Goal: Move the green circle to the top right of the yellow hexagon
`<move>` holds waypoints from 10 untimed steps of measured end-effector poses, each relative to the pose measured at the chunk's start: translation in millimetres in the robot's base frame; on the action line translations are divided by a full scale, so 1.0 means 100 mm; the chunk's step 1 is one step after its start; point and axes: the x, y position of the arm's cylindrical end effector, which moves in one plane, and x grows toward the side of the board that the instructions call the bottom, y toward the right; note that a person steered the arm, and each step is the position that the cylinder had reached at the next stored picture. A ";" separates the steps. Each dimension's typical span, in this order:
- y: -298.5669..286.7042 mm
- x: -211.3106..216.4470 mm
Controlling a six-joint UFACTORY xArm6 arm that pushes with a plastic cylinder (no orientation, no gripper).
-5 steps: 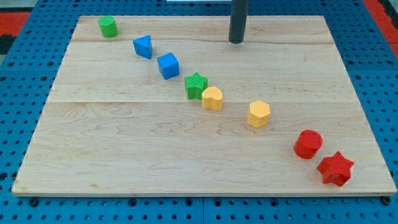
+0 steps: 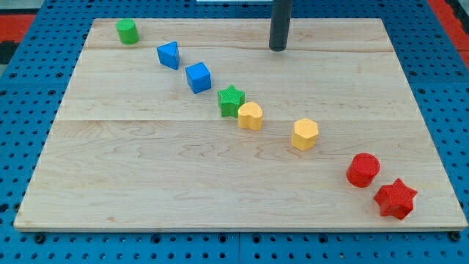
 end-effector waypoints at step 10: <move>-1.10 -0.10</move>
